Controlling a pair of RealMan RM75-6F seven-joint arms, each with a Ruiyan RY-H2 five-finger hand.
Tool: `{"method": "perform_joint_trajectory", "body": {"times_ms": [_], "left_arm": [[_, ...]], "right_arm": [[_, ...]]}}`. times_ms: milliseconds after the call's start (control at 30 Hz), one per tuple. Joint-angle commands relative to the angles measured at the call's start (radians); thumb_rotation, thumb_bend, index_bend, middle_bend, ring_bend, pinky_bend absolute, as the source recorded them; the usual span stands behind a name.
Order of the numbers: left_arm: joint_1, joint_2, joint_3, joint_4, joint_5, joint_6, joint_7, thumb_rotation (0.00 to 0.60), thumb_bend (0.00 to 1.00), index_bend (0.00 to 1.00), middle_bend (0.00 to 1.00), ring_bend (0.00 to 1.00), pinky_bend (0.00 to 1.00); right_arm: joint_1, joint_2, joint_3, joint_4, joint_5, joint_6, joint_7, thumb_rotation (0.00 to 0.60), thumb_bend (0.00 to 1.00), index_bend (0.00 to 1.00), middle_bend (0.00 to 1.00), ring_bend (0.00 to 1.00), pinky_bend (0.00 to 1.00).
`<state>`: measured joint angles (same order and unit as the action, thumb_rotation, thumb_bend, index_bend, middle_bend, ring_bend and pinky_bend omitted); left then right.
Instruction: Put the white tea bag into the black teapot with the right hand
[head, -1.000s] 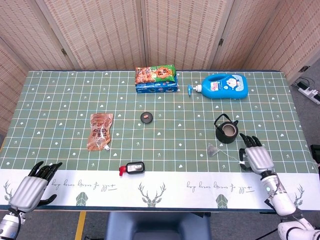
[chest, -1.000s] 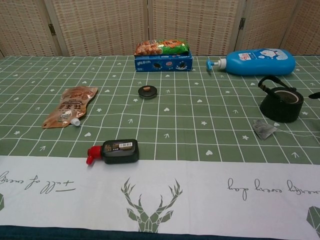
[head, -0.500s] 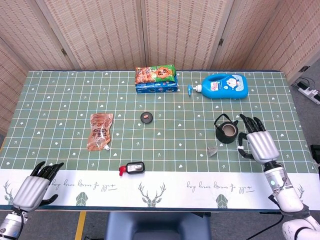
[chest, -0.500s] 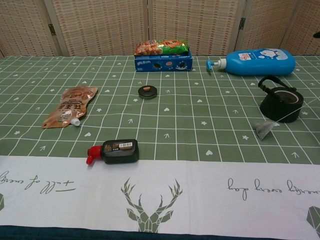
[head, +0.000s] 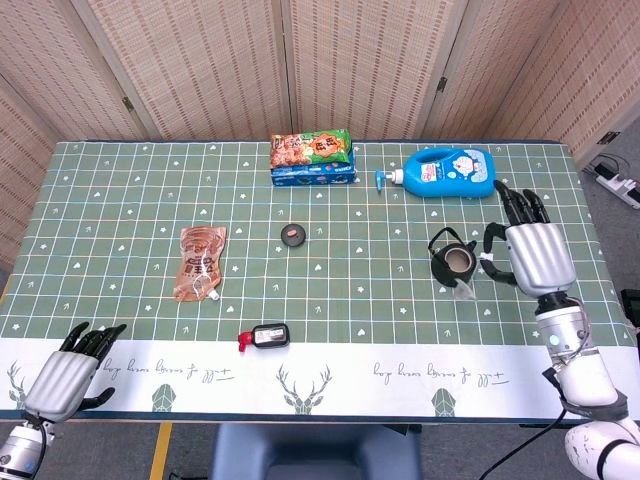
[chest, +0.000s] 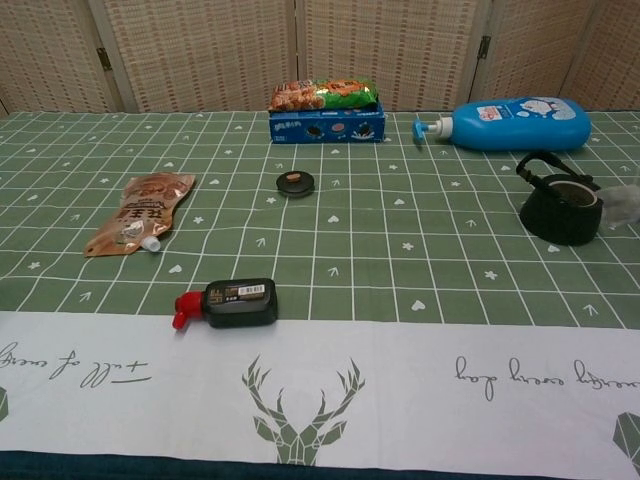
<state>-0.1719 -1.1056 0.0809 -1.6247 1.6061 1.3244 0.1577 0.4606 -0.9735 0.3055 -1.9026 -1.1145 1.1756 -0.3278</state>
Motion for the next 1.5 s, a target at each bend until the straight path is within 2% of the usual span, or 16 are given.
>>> {"method": "perform_joint_trajectory", "body": {"times_ms": [33,333,800,1500], "left_arm": [[0.000,-0.001,0.000,0.001,-0.002,-0.001,0.002,0.600,0.20,0.00,0.12,0.15,0.06],[-0.003,0.000,-0.002,0.003,-0.014,-0.012,0.003,0.600,0.20,0.00,0.12,0.15,0.06],[-0.004,0.000,-0.001,0.005,-0.012,-0.010,-0.001,0.600,0.20,0.00,0.12,0.15,0.06],[-0.012,-0.008,-0.015,0.018,-0.058,-0.037,0.009,0.600,0.20,0.00,0.12,0.15,0.06]], "right_arm": [[0.013,0.016,0.016,-0.009,0.034,-0.001,-0.003,0.600,0.31,0.60,0.00,0.07,0.00],[0.040,0.030,0.032,0.014,0.115,-0.022,0.010,0.600,0.31,0.60,0.00,0.07,0.00],[0.075,-0.021,0.017,0.092,0.148,-0.040,0.031,0.600,0.31,0.60,0.00,0.08,0.00],[0.156,-0.089,0.024,0.274,0.241,-0.145,0.072,0.600,0.31,0.60,0.00,0.08,0.00]]}}
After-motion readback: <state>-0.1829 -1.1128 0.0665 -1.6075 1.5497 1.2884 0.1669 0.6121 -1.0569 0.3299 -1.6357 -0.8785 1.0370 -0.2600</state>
